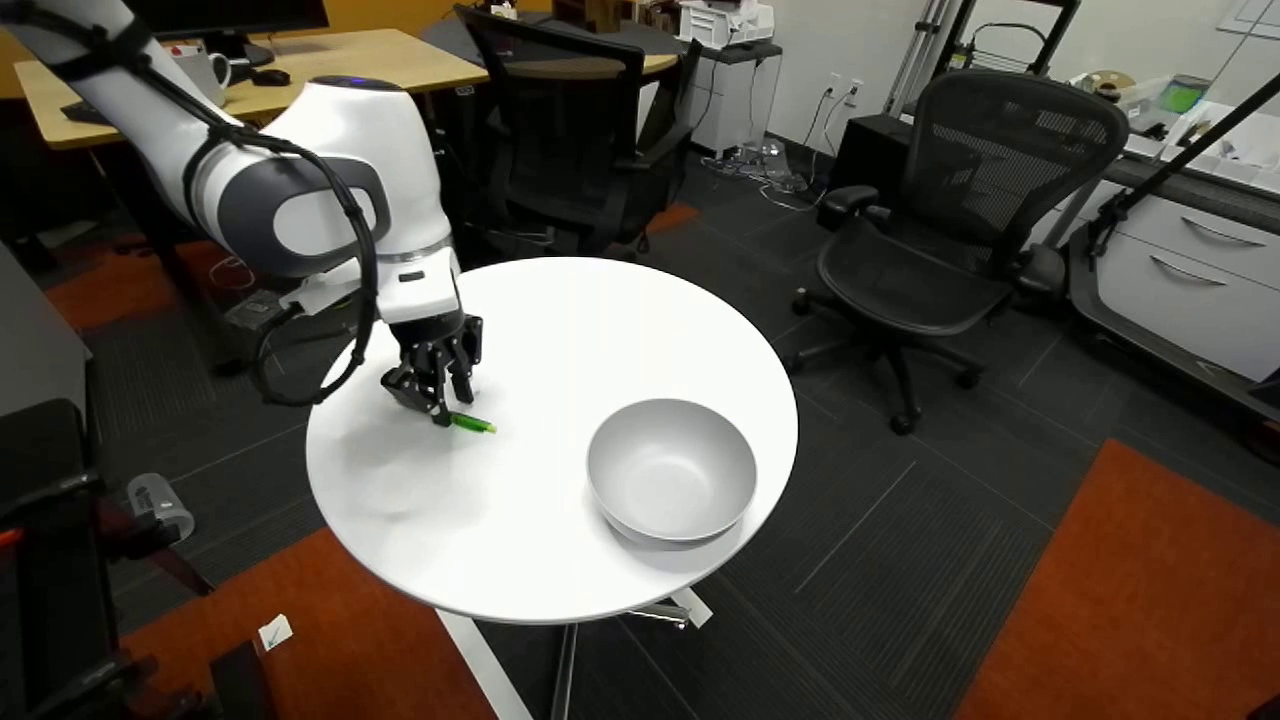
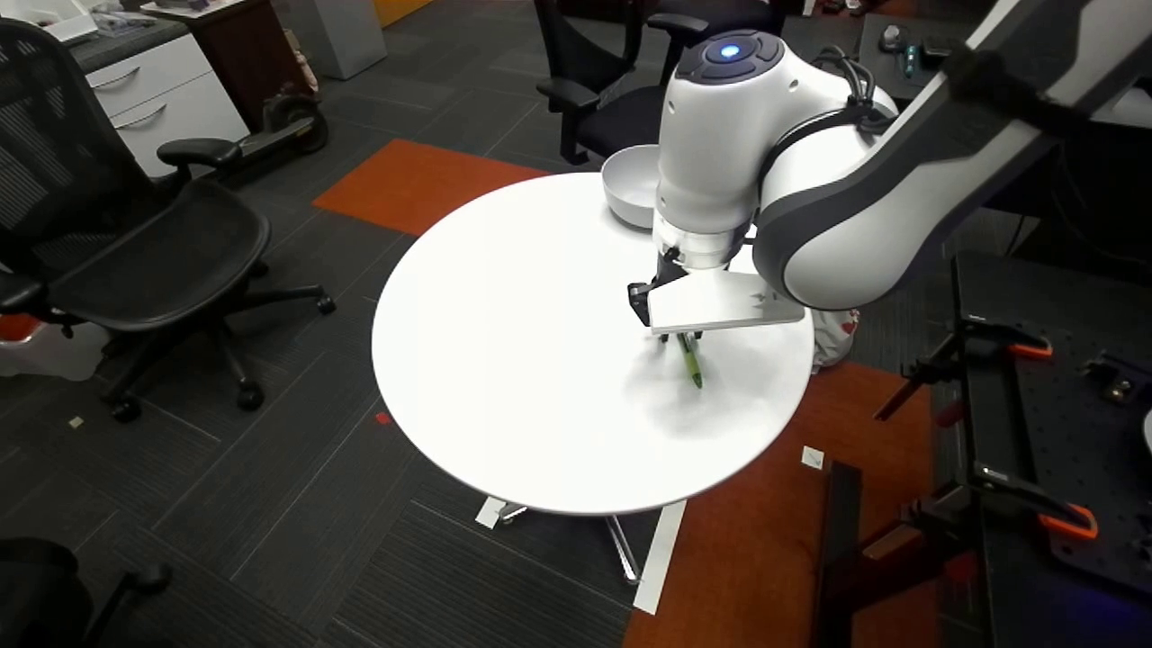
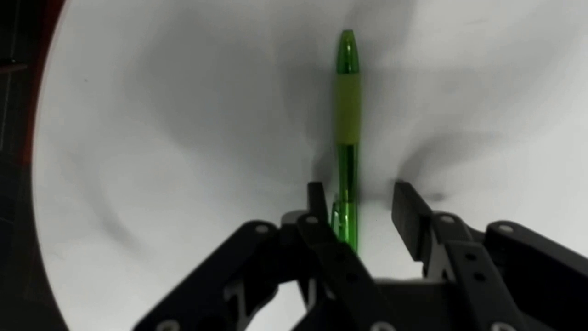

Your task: Remove the green pen from the grey bowl

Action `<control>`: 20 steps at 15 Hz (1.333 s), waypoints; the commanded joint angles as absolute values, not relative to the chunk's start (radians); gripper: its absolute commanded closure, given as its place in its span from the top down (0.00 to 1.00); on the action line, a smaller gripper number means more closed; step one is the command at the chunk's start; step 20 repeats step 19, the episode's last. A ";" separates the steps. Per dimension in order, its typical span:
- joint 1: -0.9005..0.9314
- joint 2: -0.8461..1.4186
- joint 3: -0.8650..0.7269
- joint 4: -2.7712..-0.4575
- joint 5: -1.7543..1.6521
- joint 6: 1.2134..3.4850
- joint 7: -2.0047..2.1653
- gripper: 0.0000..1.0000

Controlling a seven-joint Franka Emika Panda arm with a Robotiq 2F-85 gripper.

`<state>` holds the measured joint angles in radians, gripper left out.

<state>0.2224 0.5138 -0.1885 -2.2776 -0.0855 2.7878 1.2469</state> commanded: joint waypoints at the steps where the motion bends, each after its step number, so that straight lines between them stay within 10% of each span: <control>1: 0.242 0.469 -0.210 -2.317 -0.069 2.823 1.262 0.75; 5: 0.240 0.392 -0.231 -2.341 -0.081 2.794 1.249 1.00; 20: 0.100 0.232 -0.158 -2.377 -0.035 2.767 1.044 1.00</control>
